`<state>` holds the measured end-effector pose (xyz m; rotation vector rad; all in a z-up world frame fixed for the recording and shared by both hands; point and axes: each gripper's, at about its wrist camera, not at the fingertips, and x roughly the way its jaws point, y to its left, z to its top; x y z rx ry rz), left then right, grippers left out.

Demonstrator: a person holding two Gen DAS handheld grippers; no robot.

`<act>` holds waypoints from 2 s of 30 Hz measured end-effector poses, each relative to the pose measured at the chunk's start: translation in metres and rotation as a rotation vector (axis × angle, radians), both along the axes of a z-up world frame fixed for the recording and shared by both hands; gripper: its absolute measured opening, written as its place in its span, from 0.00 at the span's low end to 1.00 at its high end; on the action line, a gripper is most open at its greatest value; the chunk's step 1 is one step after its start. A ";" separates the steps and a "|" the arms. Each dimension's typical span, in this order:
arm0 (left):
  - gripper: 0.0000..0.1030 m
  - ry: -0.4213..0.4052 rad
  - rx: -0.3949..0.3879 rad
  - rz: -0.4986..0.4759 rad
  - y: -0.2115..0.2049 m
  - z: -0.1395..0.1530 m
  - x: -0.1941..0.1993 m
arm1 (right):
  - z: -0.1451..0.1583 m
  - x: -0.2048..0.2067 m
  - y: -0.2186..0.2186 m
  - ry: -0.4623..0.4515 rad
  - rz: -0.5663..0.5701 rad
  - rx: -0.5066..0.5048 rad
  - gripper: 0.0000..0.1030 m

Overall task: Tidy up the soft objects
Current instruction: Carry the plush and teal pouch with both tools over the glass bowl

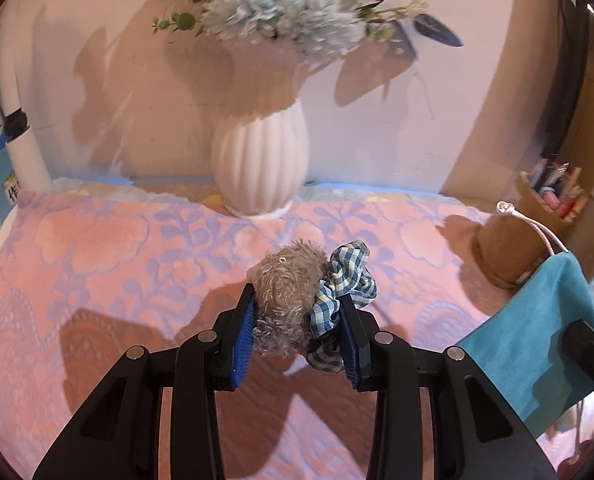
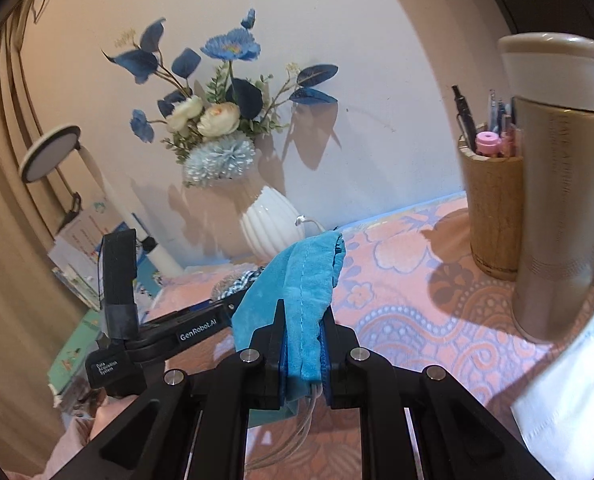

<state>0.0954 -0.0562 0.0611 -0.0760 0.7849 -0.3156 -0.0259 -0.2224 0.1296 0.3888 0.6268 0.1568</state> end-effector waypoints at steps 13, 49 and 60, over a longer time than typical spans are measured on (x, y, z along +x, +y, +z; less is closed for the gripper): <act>0.33 -0.002 -0.117 -0.125 -0.054 0.042 -0.071 | 0.054 -0.097 -0.060 -0.108 -0.076 0.048 0.12; 0.33 -0.128 -0.137 -0.633 -0.305 0.090 -0.163 | 0.110 -0.140 -0.331 -0.197 -0.440 0.154 0.12; 0.42 -0.121 -0.115 -0.762 -0.363 0.072 -0.148 | 0.082 -0.060 -0.373 -0.057 -0.307 0.326 0.12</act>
